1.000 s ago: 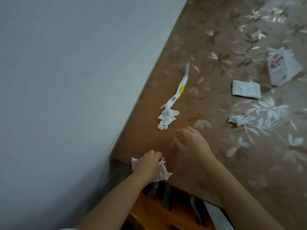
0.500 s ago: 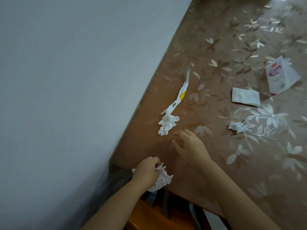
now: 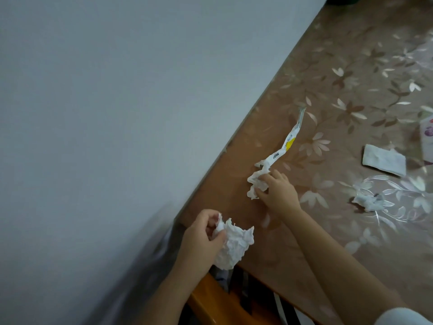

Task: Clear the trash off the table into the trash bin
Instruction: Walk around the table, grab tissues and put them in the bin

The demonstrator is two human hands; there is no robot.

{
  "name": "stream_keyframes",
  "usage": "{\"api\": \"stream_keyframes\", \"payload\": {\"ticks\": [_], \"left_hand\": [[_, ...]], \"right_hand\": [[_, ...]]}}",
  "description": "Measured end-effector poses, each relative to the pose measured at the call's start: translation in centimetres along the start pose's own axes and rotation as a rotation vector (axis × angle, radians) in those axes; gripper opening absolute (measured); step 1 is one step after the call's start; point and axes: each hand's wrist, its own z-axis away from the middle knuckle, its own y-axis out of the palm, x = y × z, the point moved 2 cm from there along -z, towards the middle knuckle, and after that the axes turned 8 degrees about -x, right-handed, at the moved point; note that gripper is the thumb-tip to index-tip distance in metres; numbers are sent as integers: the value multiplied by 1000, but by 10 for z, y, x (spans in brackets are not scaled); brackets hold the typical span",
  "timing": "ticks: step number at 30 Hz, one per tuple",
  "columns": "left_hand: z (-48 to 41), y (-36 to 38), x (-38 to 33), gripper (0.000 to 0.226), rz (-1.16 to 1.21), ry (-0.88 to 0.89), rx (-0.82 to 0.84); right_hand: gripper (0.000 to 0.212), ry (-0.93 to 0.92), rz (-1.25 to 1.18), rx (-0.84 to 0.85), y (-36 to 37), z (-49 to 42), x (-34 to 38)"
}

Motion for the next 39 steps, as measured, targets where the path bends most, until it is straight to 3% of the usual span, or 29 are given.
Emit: {"api": "stream_keyframes", "payload": {"ticks": [9,19,25,31,39], "left_hand": [[14,-2,1,34,71,34,115],[27,33,-8,18,-65,132,292],[37,56,-25,14,-111,243,440],[45,81,-45,12,-143,347,569],[76,123,-72,13,-148,437,746]], "right_hand": [[18,135,-134,-11,2,33,-13],[10,321,-163,31,-13,117,-40],[22,455,-175,92,-33,158,-46],[33,638,-228,-99,-66,195,-51],[13,803,-239,-507,-131,280,-66]]}}
